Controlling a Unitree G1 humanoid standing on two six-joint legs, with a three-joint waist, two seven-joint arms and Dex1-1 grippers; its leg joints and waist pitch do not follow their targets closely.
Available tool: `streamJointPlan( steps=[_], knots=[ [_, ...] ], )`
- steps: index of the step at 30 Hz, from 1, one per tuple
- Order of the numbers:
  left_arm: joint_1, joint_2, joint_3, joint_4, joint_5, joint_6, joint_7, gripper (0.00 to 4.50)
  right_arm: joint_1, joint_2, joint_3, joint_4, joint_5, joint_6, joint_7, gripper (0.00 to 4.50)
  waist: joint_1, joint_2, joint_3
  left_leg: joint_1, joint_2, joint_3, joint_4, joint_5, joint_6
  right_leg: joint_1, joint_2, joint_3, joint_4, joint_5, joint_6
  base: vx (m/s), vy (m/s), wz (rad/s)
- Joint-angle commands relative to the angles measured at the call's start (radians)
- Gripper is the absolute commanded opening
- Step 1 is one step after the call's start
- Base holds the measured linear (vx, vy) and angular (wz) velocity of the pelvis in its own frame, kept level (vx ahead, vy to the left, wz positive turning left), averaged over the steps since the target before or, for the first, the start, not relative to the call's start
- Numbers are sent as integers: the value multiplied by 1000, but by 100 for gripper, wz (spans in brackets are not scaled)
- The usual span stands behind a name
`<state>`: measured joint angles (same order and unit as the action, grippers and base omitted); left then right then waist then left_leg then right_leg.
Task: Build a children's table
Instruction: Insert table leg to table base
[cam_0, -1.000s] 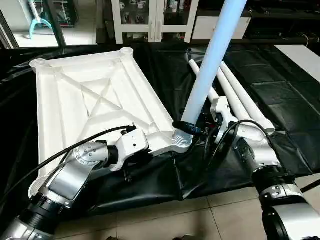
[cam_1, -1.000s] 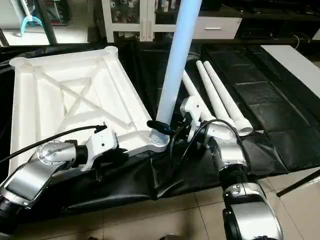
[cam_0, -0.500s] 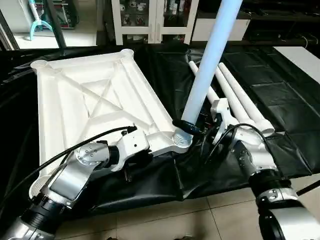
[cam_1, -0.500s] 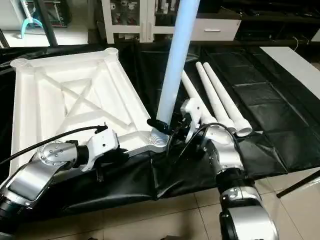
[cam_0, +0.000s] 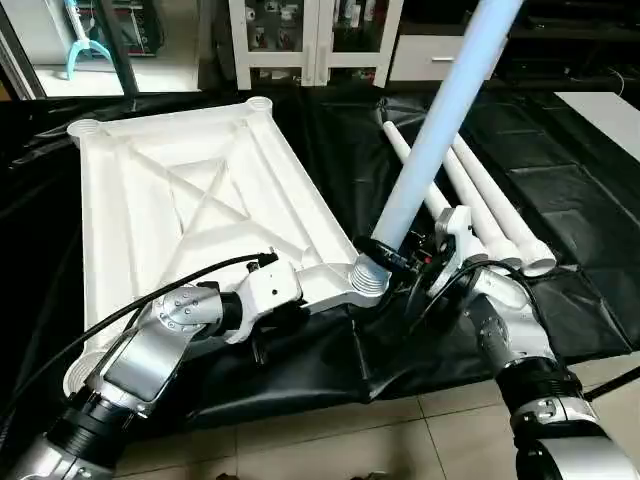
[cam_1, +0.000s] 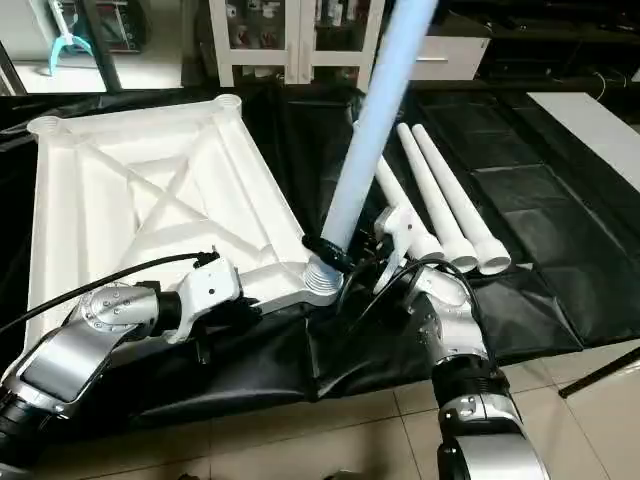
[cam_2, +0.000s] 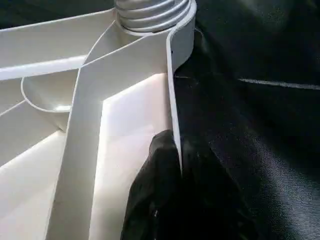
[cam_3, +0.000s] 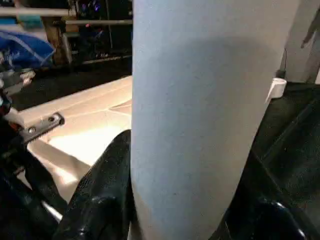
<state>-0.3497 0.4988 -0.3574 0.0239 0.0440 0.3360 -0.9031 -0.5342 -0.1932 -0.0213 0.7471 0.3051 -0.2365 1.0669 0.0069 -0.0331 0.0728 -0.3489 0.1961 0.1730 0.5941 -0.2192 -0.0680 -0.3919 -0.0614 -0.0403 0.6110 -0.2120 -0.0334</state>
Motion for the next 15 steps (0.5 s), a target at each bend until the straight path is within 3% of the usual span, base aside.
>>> streamJointPlan(
  steps=[1, 6, 11, 15],
  knots=[
    [-19, -11, -20, -8, 1, -39, -5, 0, 83, -28, 69, 85, -112, 16, -10, 186, -7, 20, -41, 5, 40, -3, -83, -151, 40, 34, -66, 43, -65, -77, -258, 0, 0, 0],
    [-21, -14, -19, -6, 1, -39, -6, 0, 90, -29, 81, 85, -123, 12, -14, 186, -10, 20, -33, 7, 42, -7, -92, -241, 18, 29, -67, 46, -80, -202, -229, 0, 0, 0],
    [-17, -17, -18, -8, 3, -37, -4, 0, 90, -17, 53, 92, -97, 29, -49, 186, -10, 20, -34, 5, 41, -7, -92, -223, 20, 28, -66, 47, -78, -173, -228, 0, 0, 0],
    [-15, -17, -18, -8, 3, -36, -4, 0, 87, 2, 15, 95, -46, 67, -77, 186, -11, 21, -32, 6, 42, -7, -95, -250, 18, 26, -68, 48, -83, -208, -223, 0, 0, 0]
  ],
)
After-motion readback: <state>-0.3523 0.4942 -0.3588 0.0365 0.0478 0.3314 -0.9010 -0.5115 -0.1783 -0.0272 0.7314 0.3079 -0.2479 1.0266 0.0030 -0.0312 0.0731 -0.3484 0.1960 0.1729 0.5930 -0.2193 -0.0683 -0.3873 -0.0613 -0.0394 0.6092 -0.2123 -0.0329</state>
